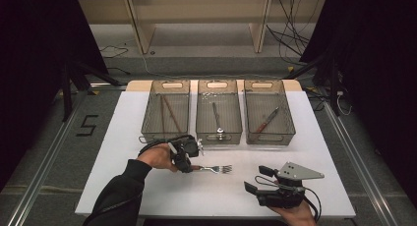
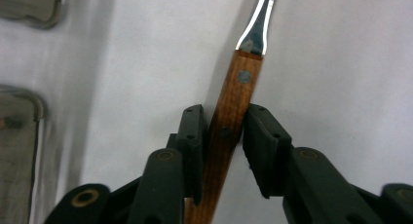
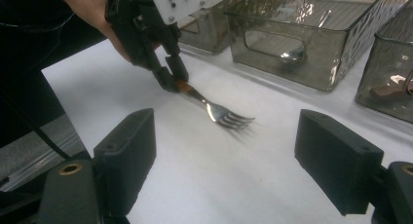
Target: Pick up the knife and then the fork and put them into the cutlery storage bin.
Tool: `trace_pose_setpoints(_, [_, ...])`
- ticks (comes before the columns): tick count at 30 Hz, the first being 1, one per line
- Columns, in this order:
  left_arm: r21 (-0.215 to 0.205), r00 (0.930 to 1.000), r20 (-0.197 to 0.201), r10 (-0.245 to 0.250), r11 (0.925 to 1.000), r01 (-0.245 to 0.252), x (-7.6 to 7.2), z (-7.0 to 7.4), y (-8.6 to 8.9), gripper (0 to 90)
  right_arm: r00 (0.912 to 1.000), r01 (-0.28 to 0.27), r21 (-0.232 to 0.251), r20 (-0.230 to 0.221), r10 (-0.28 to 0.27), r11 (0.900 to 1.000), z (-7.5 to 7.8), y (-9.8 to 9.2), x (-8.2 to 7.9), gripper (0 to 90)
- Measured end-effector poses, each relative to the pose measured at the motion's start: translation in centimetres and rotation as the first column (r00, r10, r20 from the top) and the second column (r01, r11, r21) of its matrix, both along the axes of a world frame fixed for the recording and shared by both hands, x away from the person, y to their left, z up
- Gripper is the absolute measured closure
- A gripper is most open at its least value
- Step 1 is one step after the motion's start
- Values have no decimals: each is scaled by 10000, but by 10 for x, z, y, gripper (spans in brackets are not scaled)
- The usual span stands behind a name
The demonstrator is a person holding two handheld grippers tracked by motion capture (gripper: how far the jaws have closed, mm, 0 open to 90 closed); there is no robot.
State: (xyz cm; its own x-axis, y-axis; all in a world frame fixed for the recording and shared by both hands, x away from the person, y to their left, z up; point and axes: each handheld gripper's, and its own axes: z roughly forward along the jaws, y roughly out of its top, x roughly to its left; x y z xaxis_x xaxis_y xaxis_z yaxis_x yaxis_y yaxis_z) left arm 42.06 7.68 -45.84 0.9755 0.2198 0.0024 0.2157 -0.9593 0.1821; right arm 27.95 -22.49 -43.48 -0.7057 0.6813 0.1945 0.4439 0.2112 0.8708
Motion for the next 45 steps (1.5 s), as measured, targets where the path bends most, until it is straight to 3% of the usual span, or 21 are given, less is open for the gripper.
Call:
trace_pose_setpoints(4, [89,9993,40,-372,9993,371,-2,0,0,739,10000,12,-17,-21,-12,10000,0,0,0,237])
trace_pose_setpoints(11, [46,9992,21,-394,9992,394,-4,1,-1,757,10000,13,-24,-25,-13,10000,0,0,0,237])
trace_pose_setpoints(17, [-314,10000,34,-16,9995,17,-5,3,1,759,10000,15,-12,-29,-15,10000,0,-1,0,237])
trace_pose_setpoints(25, [-868,9991,90,422,9954,-412,-11,26,1,760,10000,23,-10,-21,-23,10000,0,-1,0,237])
trace_pose_setpoints(28, [-1261,9982,136,577,9905,-555,-13,33,-1,760,10000,8,-17,-9,-8,10000,0,0,0,237])
trace_pose_setpoints(34, [-2194,9966,4,829,9723,-808,-16,45,-8,760,10000,6,-7,-26,-6,10000,0,0,0,237])
trace_pose_setpoints(40, [-2526,9949,198,986,9633,-905,-13,63,-24,760,10000,2,-6,-22,-2,10000,0,0,0,237])
trace_pose_setpoints(45, [-3065,9887,407,1442,9436,-1250,-4,79,-44,760,10000,-5,-9,3,5,10000,0,0,0,237])
